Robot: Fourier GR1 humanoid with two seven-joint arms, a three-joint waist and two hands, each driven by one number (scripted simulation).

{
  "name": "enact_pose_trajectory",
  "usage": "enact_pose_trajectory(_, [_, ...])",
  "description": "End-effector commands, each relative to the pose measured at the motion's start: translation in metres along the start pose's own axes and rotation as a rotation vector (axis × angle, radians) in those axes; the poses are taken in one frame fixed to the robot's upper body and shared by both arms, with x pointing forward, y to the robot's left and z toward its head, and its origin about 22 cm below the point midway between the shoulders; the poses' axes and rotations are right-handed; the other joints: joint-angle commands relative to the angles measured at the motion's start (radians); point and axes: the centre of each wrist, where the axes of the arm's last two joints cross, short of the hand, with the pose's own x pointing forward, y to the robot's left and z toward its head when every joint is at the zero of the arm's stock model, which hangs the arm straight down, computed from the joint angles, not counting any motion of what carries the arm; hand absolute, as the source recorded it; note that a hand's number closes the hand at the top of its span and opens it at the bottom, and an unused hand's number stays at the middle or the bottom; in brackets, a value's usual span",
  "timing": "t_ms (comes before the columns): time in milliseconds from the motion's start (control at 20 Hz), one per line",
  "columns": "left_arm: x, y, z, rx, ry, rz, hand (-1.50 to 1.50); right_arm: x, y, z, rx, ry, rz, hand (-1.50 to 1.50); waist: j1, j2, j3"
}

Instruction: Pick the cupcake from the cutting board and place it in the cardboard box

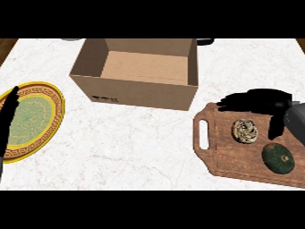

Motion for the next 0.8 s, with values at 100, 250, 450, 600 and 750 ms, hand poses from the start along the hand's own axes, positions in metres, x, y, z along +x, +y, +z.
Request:
enact_pose_trajectory(100, [0.004,-0.004,0.000,0.018,0.008,-0.004,0.00,0.013,-0.003,0.003,0.048,-0.175,-0.071,-1.50,-0.018,-0.007,-0.001])
enact_pose_trajectory(250, [-0.001,-0.003,0.008,0.003,0.016,0.010,0.00,0.010,-0.014,0.015,0.015,-0.193,-0.057,-1.50,-0.005,-0.004,0.000])
enact_pose_trajectory(450, [-0.002,-0.012,0.006,0.006,-0.001,-0.007,0.00,0.022,-0.016,0.014,0.073,-0.179,-0.042,-1.50,-0.012,-0.005,-0.001])
enact_pose_trajectory(600, [-0.012,-0.012,0.002,0.014,-0.007,-0.009,0.00,0.030,0.007,-0.005,0.106,-0.108,0.013,-1.50,-0.013,-0.004,-0.001])
enact_pose_trajectory(750, [-0.007,0.006,0.001,0.010,0.002,-0.007,0.00,0.037,0.025,-0.016,0.114,-0.064,0.000,-1.50,-0.012,-0.004,-0.001])
